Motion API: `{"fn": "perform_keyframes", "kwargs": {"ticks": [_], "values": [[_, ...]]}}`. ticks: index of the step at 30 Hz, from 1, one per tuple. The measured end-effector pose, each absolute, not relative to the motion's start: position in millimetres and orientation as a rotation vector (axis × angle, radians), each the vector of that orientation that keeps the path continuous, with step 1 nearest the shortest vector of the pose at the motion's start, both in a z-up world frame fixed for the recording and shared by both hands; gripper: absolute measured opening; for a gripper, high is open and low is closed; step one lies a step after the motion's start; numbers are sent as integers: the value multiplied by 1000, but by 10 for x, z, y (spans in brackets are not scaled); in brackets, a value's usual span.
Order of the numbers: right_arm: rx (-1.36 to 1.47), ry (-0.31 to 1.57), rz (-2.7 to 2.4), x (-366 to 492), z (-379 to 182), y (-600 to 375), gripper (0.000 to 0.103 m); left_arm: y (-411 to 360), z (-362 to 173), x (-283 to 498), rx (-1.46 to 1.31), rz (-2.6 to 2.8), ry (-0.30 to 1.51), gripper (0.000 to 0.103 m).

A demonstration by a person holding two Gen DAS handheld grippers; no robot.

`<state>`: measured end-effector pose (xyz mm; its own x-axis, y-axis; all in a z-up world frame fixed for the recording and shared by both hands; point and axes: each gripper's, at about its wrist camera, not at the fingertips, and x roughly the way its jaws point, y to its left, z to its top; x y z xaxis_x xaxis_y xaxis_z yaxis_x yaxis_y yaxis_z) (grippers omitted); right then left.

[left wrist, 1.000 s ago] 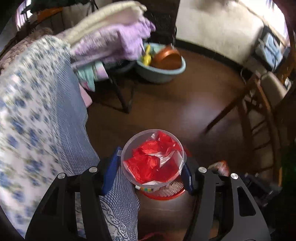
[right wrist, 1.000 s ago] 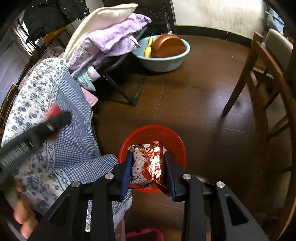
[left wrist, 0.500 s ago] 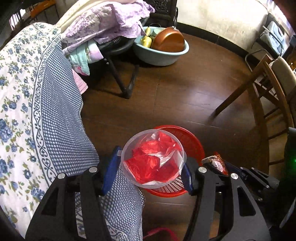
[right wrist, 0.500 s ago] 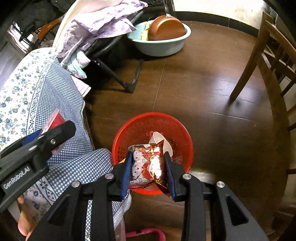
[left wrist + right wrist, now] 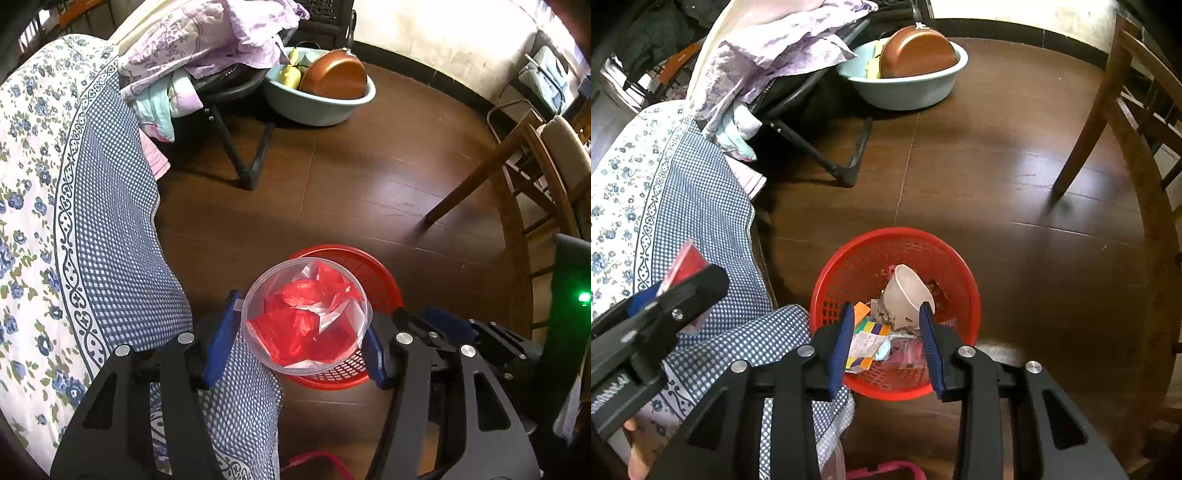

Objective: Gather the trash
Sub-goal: 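Lower the clear cup and open the left tool to drop it into the wastebasket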

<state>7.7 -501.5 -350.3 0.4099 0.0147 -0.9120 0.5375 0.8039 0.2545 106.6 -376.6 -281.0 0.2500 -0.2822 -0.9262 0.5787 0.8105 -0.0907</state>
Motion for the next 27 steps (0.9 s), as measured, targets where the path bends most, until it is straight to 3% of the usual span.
{"fn": "perform_keyframes", "kwargs": {"ticks": [27], "values": [[576, 1238, -420, -492, -3673, -5205, 40, -4156, -3366, 933, 390, -782, 1350, 59]]}}
